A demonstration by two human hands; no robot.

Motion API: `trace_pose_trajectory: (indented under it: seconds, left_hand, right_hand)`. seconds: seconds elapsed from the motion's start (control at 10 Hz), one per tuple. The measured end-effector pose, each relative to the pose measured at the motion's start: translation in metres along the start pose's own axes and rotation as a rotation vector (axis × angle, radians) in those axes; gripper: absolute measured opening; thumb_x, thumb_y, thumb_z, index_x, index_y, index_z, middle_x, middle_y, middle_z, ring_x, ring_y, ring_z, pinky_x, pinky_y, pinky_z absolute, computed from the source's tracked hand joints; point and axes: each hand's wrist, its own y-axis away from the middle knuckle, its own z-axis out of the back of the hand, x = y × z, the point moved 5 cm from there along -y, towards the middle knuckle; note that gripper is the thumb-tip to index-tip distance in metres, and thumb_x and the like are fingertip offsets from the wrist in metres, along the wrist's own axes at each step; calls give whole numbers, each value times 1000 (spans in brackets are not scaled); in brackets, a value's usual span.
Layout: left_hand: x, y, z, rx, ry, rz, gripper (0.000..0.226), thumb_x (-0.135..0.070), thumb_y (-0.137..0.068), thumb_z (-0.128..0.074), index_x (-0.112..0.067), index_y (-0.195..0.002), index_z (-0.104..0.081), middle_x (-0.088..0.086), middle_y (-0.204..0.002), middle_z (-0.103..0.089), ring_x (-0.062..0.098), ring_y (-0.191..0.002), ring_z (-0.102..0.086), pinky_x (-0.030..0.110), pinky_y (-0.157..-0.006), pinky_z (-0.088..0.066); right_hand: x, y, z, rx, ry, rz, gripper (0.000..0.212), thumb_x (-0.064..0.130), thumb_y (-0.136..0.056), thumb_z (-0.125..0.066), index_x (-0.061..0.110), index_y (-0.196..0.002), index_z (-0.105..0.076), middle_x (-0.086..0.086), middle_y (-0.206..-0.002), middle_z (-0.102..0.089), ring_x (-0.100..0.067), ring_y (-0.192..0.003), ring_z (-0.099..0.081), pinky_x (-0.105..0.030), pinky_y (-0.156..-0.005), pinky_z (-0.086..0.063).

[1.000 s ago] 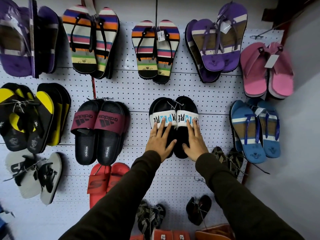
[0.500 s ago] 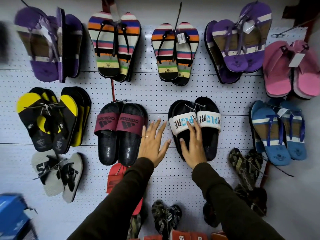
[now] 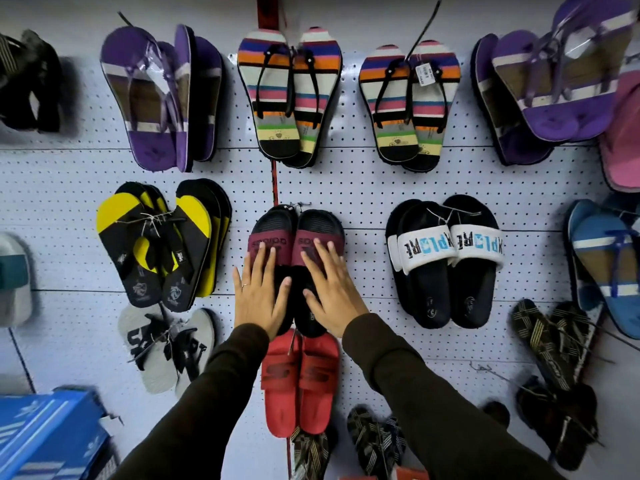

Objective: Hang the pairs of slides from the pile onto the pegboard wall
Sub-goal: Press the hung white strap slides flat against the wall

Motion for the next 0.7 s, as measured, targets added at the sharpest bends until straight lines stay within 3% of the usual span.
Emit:
trace_pose_trajectory:
  seconds: [0.2, 0.5, 0.6, 0.7]
  left_hand:
    - [12, -5, -16, 77, 75, -20, 70, -53, -93, -25, -23, -154, -9, 1, -164, -3, 27, -152, 0, 44, -124, -10]
    - [13, -4, -29, 173, 6, -13, 75, -57, -91, -24, -23, -154, -1, 1, -163, 7, 30, -151, 9, 41, -124, -5]
    - [12, -4, -25, 159, 25, -4, 75, -58, -91, -24, -24, -154, -2, 1, -164, 5, 30, -151, 5, 43, -123, -7]
    - [5, -5, -16, 105, 36, 13, 74, -56, -92, -27, -23, -154, -4, 2, -164, 1, 27, -152, 1, 45, -124, -9]
  right_hand:
    - [-4, -6, -17, 37, 75, -59, 73, 25, -92, -45, 22, -158, -13, -7, -168, 0, -30, -156, 7, -49, -126, -7]
    - [-10, -8, -19, 165, 116, -107, 80, 22, -92, -48, 21, -158, -4, -4, -168, 12, -30, -154, 14, -50, -126, -7]
    - [-3, -8, -5, 179, 3, -102, 76, 27, -94, -49, 21, -158, -9, -1, -168, 8, -26, -156, 8, -50, -125, -17]
    - [-2, -7, 54, 34, -20, -62, 70, 32, -95, -50, 24, -157, -18, 0, -168, 0, -24, -156, 2, -51, -123, -23]
